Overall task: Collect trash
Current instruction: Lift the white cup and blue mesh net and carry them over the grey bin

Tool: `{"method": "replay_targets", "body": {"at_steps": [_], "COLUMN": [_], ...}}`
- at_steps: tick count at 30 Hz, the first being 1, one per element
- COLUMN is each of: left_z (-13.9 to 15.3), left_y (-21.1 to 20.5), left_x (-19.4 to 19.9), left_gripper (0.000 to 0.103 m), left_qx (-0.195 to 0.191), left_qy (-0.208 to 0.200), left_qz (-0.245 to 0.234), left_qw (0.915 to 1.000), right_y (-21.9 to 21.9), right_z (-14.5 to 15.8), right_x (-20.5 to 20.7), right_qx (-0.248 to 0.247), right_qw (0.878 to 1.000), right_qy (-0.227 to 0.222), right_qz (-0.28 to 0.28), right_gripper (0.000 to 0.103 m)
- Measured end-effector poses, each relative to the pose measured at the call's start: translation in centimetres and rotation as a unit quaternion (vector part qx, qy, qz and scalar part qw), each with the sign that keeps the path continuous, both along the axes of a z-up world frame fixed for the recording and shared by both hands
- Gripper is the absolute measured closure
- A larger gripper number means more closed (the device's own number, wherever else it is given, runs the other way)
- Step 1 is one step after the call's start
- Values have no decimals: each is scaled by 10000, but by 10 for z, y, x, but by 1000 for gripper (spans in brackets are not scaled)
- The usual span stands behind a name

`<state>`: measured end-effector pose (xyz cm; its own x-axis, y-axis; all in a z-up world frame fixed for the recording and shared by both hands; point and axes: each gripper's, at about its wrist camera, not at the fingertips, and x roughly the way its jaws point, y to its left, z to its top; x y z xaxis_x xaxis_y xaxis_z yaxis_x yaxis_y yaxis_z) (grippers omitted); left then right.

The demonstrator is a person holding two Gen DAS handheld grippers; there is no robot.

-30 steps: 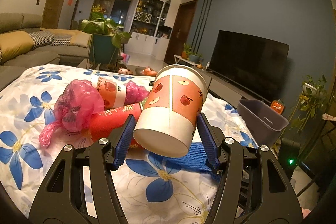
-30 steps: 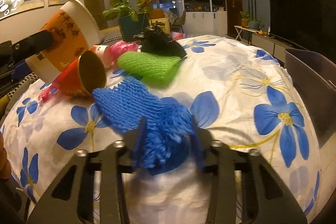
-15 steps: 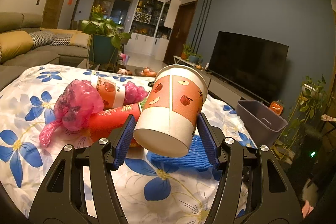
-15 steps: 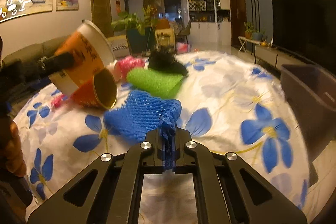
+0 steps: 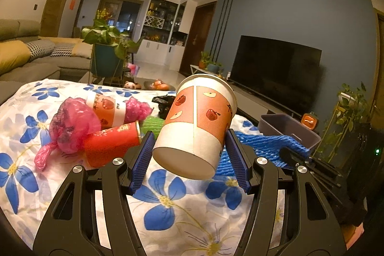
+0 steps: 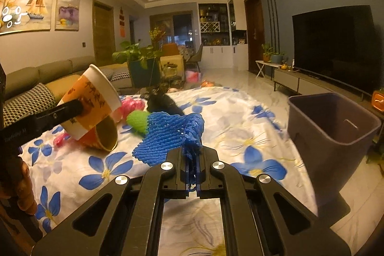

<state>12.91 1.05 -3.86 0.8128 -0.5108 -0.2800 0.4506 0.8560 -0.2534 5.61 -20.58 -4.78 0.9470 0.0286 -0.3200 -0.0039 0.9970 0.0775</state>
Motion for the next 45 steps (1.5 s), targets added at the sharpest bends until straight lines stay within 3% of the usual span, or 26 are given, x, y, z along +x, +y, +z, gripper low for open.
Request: {"method": "replay_targets", "body": {"at_steps": [24,36,45], "left_z": [21,40,41], "left_y": [-88,-167,-239], "left_x": [18,39,58], "left_gripper": [44,44,44], "left_qx": [206,200,226], "left_qy": [-242,-367,-319], "left_qz": [-790,-1346,-1798], "left_qw": [9964,9900,9829], "right_y": [-76,-137,-177], "right_z": [40,53,55], "right_x": [-23,-27,-18], "right_qx": [-135,-195,-471], "right_qw": [9924,9785,9598], "right_qy": [-667,-881,-913], "right_qz": [-1025,-1852,-2612], "right_gripper": [98,98,98]}}
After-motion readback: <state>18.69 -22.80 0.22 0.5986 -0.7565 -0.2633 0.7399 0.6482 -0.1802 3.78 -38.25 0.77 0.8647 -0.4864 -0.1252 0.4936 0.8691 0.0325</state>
